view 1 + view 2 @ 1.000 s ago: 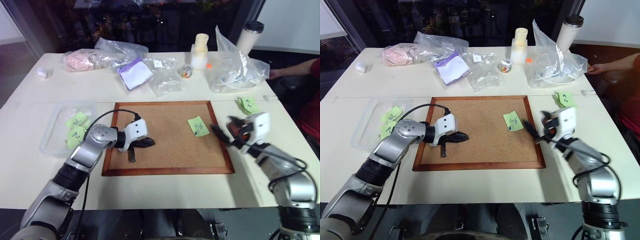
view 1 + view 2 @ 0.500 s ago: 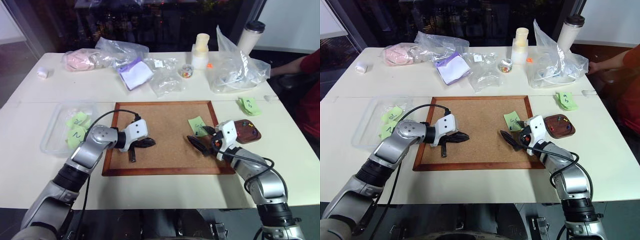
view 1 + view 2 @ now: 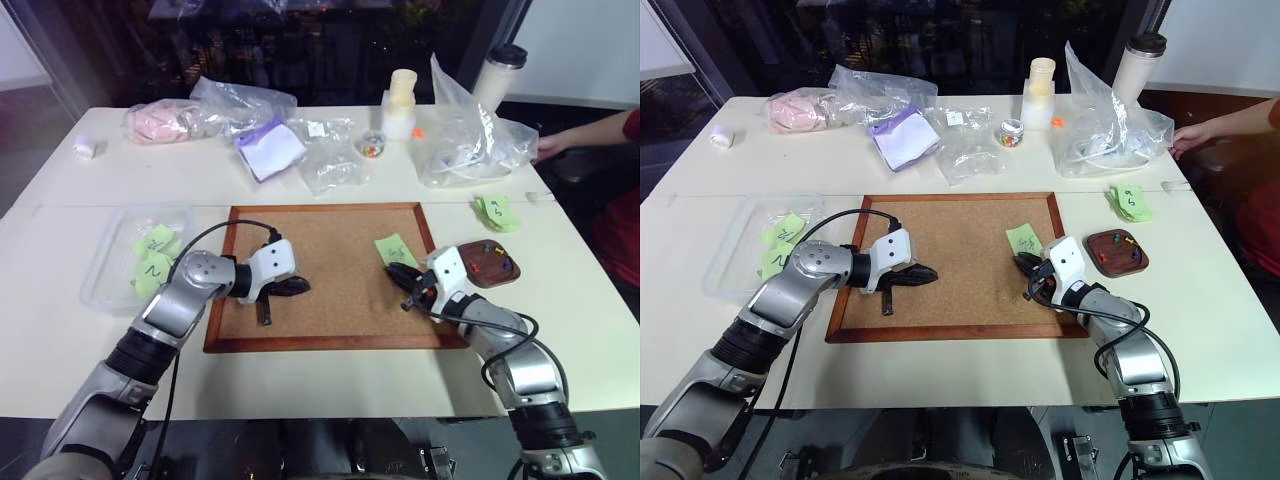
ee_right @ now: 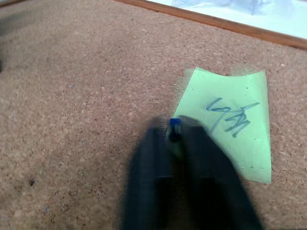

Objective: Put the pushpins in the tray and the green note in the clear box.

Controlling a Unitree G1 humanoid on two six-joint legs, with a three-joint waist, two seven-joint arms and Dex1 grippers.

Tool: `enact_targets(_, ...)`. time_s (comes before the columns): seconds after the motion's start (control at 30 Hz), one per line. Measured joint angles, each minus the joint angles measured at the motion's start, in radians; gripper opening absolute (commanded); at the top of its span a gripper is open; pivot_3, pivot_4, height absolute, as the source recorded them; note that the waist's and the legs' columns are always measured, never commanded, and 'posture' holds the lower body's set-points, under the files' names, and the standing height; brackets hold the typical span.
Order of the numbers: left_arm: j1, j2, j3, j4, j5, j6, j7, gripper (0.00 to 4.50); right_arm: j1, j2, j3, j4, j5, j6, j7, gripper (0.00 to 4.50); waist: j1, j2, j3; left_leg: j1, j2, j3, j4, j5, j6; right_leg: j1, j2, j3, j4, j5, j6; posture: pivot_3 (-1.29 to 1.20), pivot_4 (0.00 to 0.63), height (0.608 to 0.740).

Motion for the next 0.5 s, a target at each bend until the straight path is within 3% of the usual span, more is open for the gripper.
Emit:
enact_targets(0.27,0.000,0.000,0.000,0.004,0.001,-0.006,-0.002,0.00,0.008,0.010,-0.012,-0.011,0.005,0.001,-0.016,0.09,0.001,-0.001,-0.001,0.000,0.000,-0.001,0.000,0.000,0.000,0.000,0.000,0.000,0.000,0.000,0.000,0.00,0.150,0.734)
enact_targets(0.5,0.006,0.001,0.001,0.002,0.001,-0.019,-0.004,0.00,0.039,0.058,-0.090,-0.128,0.105,0.099,-0.081,0.09,0.001,0.001,0.001,-0.002,0.000,0.000,0.000,0.000,0.000,-0.002,-0.001,0.000,0.000,0.000,0.000,0.00,0.150,0.734)
